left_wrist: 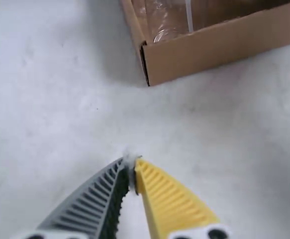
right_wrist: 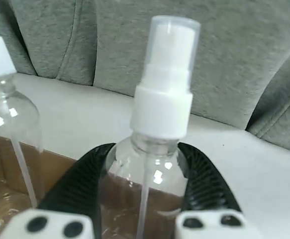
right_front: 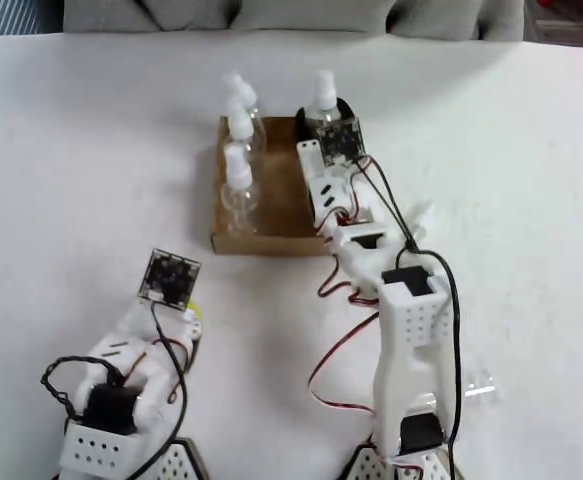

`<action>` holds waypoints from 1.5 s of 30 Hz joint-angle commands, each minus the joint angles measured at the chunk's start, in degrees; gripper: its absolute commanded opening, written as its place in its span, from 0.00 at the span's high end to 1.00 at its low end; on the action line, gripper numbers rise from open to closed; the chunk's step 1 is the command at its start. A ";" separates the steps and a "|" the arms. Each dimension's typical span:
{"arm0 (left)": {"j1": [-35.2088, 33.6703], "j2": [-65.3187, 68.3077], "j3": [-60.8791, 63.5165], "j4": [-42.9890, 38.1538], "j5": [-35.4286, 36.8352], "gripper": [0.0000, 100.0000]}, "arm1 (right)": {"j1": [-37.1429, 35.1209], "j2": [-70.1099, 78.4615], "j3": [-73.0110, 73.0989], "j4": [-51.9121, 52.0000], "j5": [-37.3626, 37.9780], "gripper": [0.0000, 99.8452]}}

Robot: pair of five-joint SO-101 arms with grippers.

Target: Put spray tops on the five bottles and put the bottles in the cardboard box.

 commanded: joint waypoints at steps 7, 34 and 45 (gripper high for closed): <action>-0.66 0.04 -0.09 -2.02 -0.35 0.98 | -0.31 -1.10 0.62 1.80 2.20 0.98; -0.66 0.04 -0.09 -2.02 -0.35 0.98 | -1.10 -2.24 2.11 3.03 2.29 0.77; -0.66 0.04 -0.09 -2.02 -0.35 0.98 | -1.98 -7.25 4.66 3.38 2.20 0.66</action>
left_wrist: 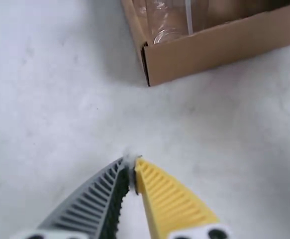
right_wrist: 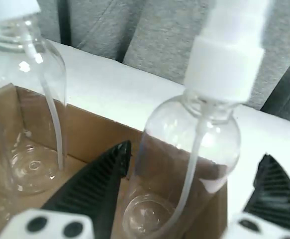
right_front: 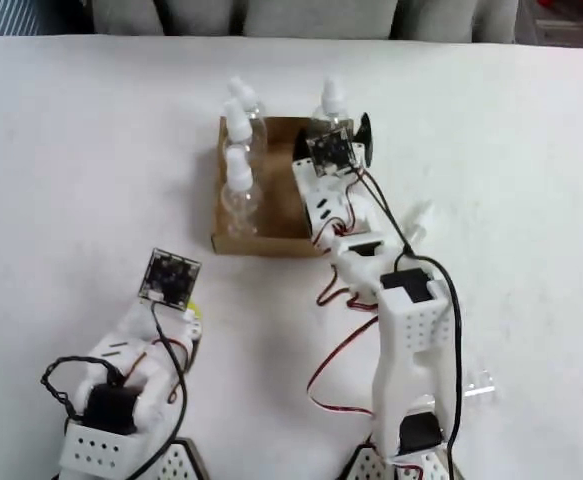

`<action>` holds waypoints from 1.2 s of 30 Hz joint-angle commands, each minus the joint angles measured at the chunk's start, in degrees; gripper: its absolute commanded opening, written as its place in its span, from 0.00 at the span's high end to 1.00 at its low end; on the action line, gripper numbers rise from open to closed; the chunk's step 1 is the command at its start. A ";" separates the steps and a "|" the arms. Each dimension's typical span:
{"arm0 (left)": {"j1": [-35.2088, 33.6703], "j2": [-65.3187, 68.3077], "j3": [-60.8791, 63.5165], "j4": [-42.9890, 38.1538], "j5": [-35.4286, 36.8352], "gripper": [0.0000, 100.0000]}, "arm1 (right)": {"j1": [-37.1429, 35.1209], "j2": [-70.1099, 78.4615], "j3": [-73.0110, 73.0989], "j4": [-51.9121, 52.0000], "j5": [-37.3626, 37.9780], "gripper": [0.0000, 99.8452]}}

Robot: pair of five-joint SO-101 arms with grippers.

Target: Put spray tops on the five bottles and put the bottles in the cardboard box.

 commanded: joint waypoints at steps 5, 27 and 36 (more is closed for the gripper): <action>-0.66 0.04 -0.09 -2.02 -0.35 0.98 | -1.63 -4.00 0.00 0.13 0.26 0.65; -0.66 0.04 -0.09 -2.02 -0.35 0.98 | 0.40 -17.54 7.30 1.54 -3.16 0.60; -0.57 0.04 -0.09 -2.11 -0.35 0.98 | -0.13 -27.65 13.10 7.08 -3.43 0.60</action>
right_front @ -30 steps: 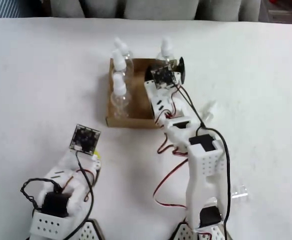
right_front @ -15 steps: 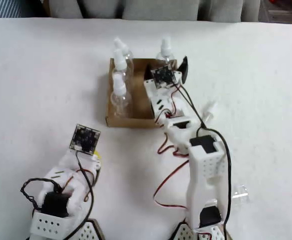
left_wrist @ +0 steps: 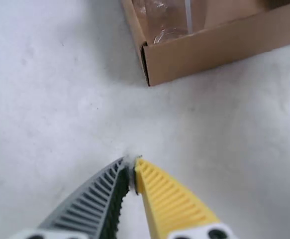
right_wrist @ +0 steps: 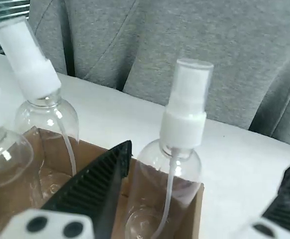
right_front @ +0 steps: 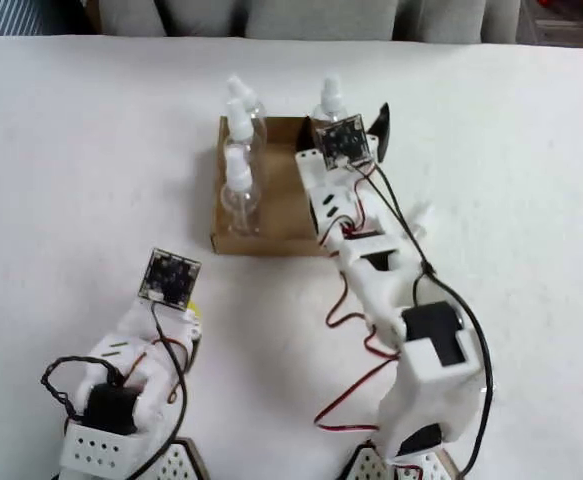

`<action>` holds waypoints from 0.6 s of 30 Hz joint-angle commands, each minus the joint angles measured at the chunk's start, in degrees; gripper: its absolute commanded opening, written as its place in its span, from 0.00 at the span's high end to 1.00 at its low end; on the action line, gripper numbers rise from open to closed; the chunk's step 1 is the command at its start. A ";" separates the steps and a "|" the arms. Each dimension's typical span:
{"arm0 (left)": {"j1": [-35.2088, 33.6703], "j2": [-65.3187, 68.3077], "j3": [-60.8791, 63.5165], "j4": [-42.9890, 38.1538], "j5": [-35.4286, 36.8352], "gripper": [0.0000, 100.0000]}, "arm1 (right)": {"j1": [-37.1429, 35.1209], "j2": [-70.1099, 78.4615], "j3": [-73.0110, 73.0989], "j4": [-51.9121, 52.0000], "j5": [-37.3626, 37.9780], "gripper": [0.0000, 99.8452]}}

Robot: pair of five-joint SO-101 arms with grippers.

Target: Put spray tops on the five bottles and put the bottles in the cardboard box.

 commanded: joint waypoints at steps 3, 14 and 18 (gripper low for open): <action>-0.57 0.04 -0.09 -2.11 -0.35 0.98 | 0.40 -9.27 2.29 0.48 -0.53 0.60; -0.66 0.04 -0.09 -2.11 -0.35 0.98 | 0.75 -33.54 23.03 0.66 -0.09 0.61; -0.66 0.04 -0.09 -2.11 -0.35 0.98 | 0.75 -49.19 32.70 7.87 -0.09 0.74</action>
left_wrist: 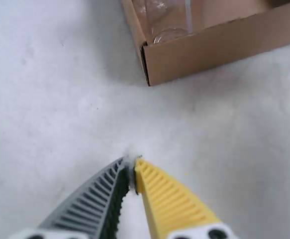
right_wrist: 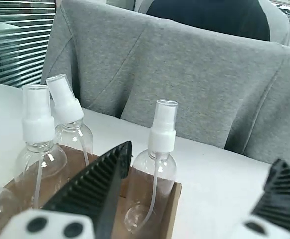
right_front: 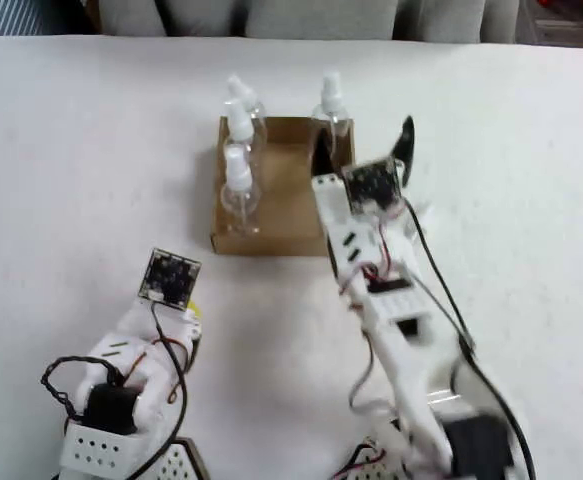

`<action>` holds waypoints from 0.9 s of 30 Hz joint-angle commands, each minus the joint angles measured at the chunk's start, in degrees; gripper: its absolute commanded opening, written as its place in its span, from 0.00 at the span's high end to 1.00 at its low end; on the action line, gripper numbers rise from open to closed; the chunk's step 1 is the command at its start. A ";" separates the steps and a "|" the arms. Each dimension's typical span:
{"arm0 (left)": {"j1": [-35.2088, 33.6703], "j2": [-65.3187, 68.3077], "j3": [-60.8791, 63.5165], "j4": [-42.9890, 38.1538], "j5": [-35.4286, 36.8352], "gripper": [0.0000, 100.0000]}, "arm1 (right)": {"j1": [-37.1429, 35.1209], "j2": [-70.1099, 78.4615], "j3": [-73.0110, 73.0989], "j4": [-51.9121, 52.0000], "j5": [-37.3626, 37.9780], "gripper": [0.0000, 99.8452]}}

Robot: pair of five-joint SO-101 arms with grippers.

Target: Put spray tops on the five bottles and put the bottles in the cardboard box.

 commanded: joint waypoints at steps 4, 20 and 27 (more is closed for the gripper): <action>-0.66 0.04 -0.09 -2.11 -0.35 0.98 | 2.24 -27.91 8.35 21.85 0.18 0.88; -0.66 0.04 -0.09 -2.11 -0.35 0.98 | 24.66 -73.63 8.35 89.10 10.90 0.98; -0.66 0.04 -0.09 -2.11 -0.35 0.98 | 34.68 -72.57 8.26 112.40 32.18 0.98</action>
